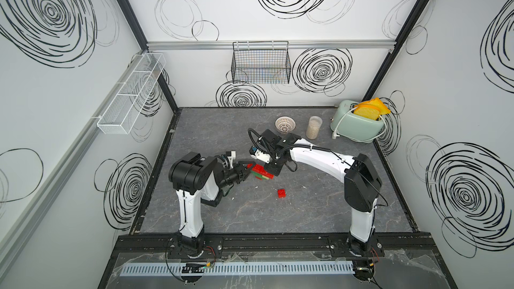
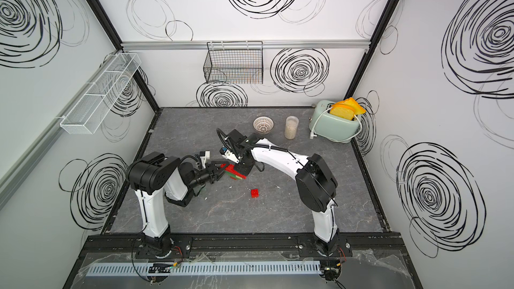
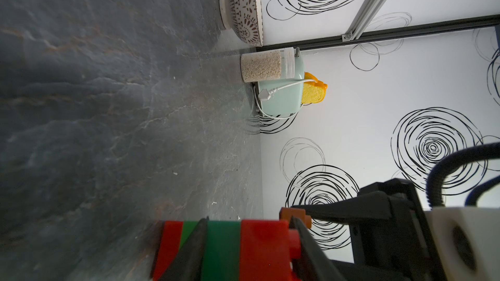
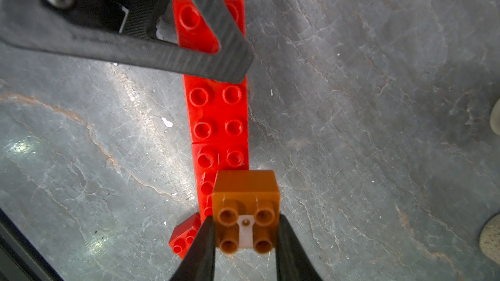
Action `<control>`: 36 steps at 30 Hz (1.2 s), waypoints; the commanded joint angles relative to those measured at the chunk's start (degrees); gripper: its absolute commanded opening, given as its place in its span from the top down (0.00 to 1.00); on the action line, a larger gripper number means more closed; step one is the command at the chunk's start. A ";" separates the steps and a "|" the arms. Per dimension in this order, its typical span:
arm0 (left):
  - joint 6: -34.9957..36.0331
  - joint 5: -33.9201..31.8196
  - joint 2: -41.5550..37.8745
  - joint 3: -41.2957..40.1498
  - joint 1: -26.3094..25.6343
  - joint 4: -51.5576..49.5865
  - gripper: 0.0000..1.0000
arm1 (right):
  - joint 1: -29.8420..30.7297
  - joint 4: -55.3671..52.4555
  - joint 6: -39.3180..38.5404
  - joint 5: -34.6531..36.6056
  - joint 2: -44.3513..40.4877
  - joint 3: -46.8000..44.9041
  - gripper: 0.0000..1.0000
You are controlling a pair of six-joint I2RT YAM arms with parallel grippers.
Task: Assemble a heart with lego
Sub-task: Assemble the lego brick with the lego brick.
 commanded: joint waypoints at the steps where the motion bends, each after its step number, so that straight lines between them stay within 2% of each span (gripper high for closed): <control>1: 0.76 -0.96 2.16 -0.96 -0.05 11.68 0.79 | 1.79 -5.32 0.72 -6.32 3.28 -0.38 0.76; 16: 1.08 -0.92 2.14 -1.27 0.16 11.66 0.79 | 1.11 -4.66 3.36 -9.47 2.27 0.88 0.77; 36: 1.04 -0.91 1.99 -1.43 0.22 11.71 0.79 | -0.02 -2.33 6.15 -6.46 -3.79 2.36 0.77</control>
